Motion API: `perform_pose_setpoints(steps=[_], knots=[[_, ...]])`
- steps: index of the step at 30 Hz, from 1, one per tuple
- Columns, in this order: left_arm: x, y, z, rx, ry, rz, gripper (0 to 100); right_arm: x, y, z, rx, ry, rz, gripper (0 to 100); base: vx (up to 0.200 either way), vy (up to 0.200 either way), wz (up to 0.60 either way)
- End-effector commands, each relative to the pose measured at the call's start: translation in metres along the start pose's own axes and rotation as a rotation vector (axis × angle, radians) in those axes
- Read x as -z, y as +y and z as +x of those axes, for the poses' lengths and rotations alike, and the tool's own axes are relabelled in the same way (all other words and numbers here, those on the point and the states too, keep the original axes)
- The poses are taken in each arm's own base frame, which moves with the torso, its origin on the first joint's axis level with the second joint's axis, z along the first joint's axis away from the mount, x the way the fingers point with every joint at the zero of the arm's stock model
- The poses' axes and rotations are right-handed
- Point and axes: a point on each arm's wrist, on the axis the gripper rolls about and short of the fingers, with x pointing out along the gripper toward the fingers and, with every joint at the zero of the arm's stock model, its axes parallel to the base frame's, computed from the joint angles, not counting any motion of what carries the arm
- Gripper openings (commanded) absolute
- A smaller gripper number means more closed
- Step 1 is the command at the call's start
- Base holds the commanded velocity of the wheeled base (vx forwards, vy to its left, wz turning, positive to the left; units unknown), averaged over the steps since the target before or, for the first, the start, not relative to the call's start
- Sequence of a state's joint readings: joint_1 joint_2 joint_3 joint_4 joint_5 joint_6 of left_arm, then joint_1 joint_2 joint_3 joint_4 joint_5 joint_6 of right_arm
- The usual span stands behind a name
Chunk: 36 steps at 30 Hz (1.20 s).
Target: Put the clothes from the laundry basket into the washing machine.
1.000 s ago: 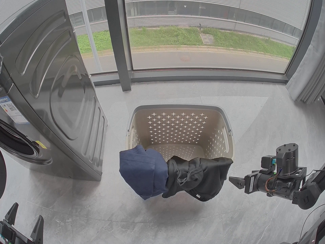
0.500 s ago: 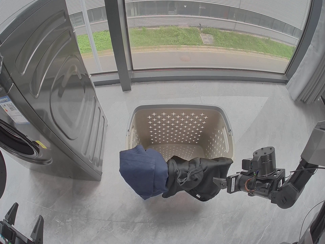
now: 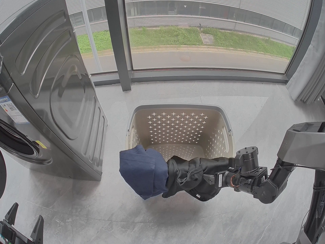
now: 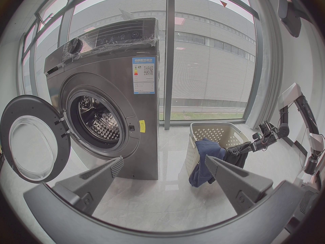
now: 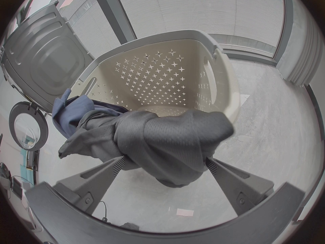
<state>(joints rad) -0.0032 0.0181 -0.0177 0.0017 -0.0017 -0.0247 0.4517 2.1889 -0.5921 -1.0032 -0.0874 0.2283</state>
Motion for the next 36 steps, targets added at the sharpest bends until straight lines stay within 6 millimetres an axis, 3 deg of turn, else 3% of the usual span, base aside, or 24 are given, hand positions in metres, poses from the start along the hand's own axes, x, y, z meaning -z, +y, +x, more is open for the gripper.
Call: perform_pose_setpoints(steps=[1,4,5,13,18,22,24,26,27,28,29,31,36], knots=[[0.005,0.0,0.0,0.0,0.006,-0.001,100,0.001,0.001,0.017,0.001,-0.002,0.008,100,0.0,0.0,0.0],[0.005,0.0,0.0,0.0,0.006,-0.003,100,-0.001,0.001,0.019,-0.001,-0.012,0.012,100,0.0,0.0,0.0],[0.005,0.0,0.0,0.0,0.006,-0.003,100,-0.003,0.002,0.02,-0.003,-0.021,0.017,0,0.0,0.0,0.0],[0.005,0.0,0.0,0.0,0.006,-0.003,100,0.001,0.005,0.025,-0.024,-0.07,0.024,0,0.0,0.0,0.0],[0.005,0.0,0.0,0.0,0.006,-0.003,100,0.003,0.005,0.006,-0.029,-0.06,0.034,0,0.0,0.0,0.0],[0.005,0.0,0.0,0.0,0.006,-0.003,100,-0.002,0.011,-0.022,-0.058,-0.088,0.041,0,0.0,0.0,0.0],[0.005,0.0,0.0,0.0,0.006,-0.003,100,-0.009,0.02,-0.049,-0.1,-0.123,0.055,0,0.0,0.0,0.0],[0.005,0.0,0.0,0.0,0.006,-0.003,100,-0.012,0.022,-0.056,-0.113,-0.137,0.059,0,0.0,0.0,0.0],[0.005,0.0,0.0,0.0,0.006,-0.003,100,-0.02,0.027,-0.079,-0.146,-0.184,0.066,0,0.0,0.0,0.0],[0.005,0.0,0.0,0.0,0.006,-0.003,100,-0.023,0.029,-0.088,-0.161,-0.203,0.066,0,0.0,0.0,0.0],[0.005,0.0,0.0,0.0,0.006,-0.003,100,-0.023,0.029,-0.088,-0.161,-0.203,0.066,0,0.0,0.0,0.0],[0.005,0.0,0.0,0.0,0.006,-0.001,100,-0.029,0.033,-0.113,-0.203,-0.256,0.077,0,0.0,0.0,0.0],[0.005,0.0,0.0,0.0,0.006,-0.001,100,-0.038,0.04,-0.148,-0.239,-0.36,0.113,0,0.0,0.0,0.0]])
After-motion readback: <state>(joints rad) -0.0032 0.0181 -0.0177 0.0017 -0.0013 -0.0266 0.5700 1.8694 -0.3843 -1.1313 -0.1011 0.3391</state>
